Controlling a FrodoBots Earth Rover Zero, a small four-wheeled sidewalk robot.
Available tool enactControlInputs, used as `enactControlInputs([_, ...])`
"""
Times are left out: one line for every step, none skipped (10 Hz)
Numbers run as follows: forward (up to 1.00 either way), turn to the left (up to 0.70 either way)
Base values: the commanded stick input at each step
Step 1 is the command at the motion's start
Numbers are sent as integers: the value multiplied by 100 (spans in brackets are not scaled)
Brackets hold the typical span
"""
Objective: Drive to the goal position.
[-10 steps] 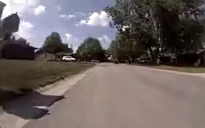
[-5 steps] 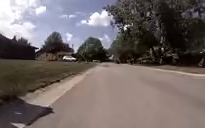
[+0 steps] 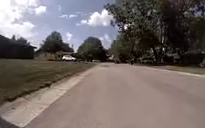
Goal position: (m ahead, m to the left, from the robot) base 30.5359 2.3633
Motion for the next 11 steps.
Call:
enactControlInputs([100,0])
enactControlInputs([100,0])
enactControlInputs([100,0])
enactControlInputs([100,0])
enactControlInputs([100,0])
enactControlInputs([100,0])
enactControlInputs([100,0])
enactControlInputs([100,0])
enactControlInputs([100,0])
enactControlInputs([100,0])
enactControlInputs([100,0])
